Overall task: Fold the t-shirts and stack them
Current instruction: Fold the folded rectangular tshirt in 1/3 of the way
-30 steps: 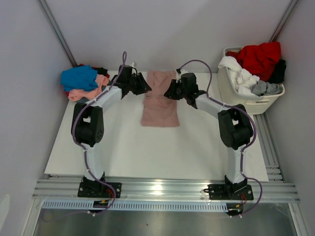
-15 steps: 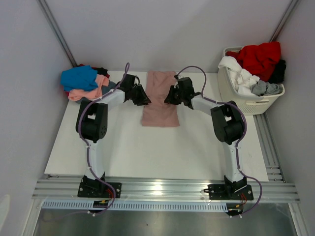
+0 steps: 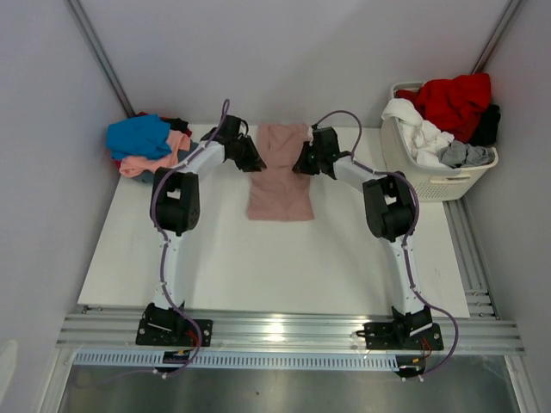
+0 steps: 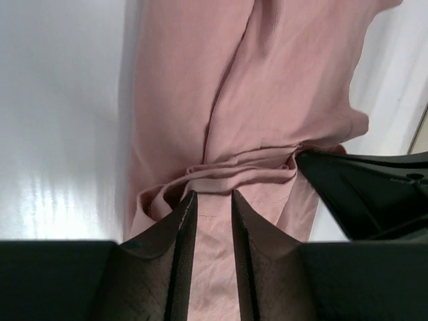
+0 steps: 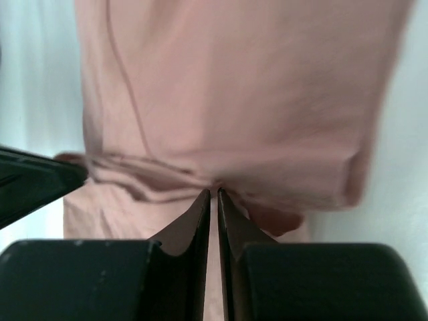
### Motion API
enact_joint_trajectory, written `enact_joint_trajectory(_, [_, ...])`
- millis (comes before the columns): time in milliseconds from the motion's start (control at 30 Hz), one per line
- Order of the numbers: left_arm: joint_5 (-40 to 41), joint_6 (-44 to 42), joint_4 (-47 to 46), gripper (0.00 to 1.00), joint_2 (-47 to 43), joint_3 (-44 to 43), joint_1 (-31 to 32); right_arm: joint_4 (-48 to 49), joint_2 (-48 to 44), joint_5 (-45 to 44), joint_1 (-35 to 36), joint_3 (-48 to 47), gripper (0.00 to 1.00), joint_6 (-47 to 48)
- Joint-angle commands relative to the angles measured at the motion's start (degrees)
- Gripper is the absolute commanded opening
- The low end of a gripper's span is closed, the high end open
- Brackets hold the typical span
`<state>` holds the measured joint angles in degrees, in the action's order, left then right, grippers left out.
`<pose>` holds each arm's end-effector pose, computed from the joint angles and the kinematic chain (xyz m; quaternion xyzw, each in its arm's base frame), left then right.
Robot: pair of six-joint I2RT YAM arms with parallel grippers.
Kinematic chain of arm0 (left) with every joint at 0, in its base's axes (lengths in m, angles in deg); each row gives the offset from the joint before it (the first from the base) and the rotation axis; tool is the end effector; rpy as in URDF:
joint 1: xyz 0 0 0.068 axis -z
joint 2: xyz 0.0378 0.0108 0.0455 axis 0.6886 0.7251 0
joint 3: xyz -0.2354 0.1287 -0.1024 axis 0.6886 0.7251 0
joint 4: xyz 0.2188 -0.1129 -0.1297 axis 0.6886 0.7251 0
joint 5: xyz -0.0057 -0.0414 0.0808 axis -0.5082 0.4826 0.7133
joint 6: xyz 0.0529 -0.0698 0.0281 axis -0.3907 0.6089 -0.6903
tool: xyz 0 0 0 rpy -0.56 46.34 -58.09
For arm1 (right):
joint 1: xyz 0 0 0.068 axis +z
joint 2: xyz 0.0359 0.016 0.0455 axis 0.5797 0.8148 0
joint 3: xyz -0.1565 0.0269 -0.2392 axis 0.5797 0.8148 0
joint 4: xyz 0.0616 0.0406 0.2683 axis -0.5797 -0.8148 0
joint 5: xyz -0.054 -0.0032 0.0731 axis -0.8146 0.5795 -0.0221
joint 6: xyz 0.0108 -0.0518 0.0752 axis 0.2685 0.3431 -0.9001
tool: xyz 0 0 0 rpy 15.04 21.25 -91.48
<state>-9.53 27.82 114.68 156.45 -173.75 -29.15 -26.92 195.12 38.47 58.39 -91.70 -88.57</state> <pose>0.5480 -0.1688 0.1363 -0.1384 0.9256 -0.2822 0.2108 0.5411 0.2488 0.1215 0.0030 0.8986 0.2779 0.3395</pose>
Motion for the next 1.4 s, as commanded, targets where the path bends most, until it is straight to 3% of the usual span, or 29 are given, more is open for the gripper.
enact_joint_trajectory(0, [0.74,0.17,2.36,0.31,0.96,-4.18,-2.15,-1.14,1.1,-3.35,-2.13,-3.88,0.12,-1.11])
enact_joint_trajectory(267, [-2.5,1.13,-1.41,0.31,-4.21,3.02,-5.93,-1.59,-2.93,-4.23,-6.7,-2.74,0.24,0.02])
enact_joint_trajectory(500, [-11.38,4.82,-24.39,0.38,-19.67,27.79,-4.71,-1.59,-10.58,-1.15,-6.88,8.23,0.34,2.5])
enact_joint_trajectory(533, [-11.82,6.13,-26.19,0.39,-20.82,33.21,-4.09,-0.02,-11.37,-1.07,-6.88,12.43,0.35,1.97])
enact_joint_trajectory(600, [-12.17,6.85,-28.4,0.4,-23.81,36.15,-3.65,3.49,-15.22,0.07,-6.88,17.98,0.36,1.0])
enact_joint_trajectory(633, [-12.7,7.02,-30.84,0.41,-24.78,40.78,-3.56,6.47,-16.64,1.82,-6.88,23.31,0.44,0.65])
enact_joint_trajectory(767, [-11.83,7.46,-35.07,0.42,-29.61,48.36,-3.47,12.12,-22.27,3.33,-6.79,32.93,0.52,-0.76])
enact_joint_trajectory(1067, [-8.05,6.23,-33.42,0.45,-37.43,57.77,-0.23,17.3,-27.46,7.19,-6.61,46.2,0.53,-4.09])
enact_joint_trajectory(1367, [-3.4,4.48,-29.29,0.45,-38.85,60.25,2.77,26.8,-27.64,12.03,-5.47,54.04,0.54,-10.6])
